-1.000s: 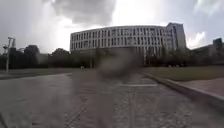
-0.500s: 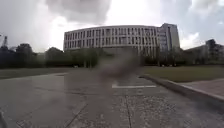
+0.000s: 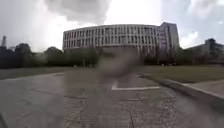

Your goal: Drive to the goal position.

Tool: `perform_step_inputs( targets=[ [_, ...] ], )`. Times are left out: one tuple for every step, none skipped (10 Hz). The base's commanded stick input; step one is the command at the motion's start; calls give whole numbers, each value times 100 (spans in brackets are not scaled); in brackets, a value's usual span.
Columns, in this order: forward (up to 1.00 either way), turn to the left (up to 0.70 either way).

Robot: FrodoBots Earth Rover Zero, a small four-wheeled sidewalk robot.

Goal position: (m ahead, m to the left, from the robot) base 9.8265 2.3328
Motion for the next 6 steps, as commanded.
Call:
perform_step_inputs(
  targets=[
    [70,-8],
    [70,-20],
    [70,-26],
    [70,-26],
    [70,-3],
    [70,0]
  ],
)
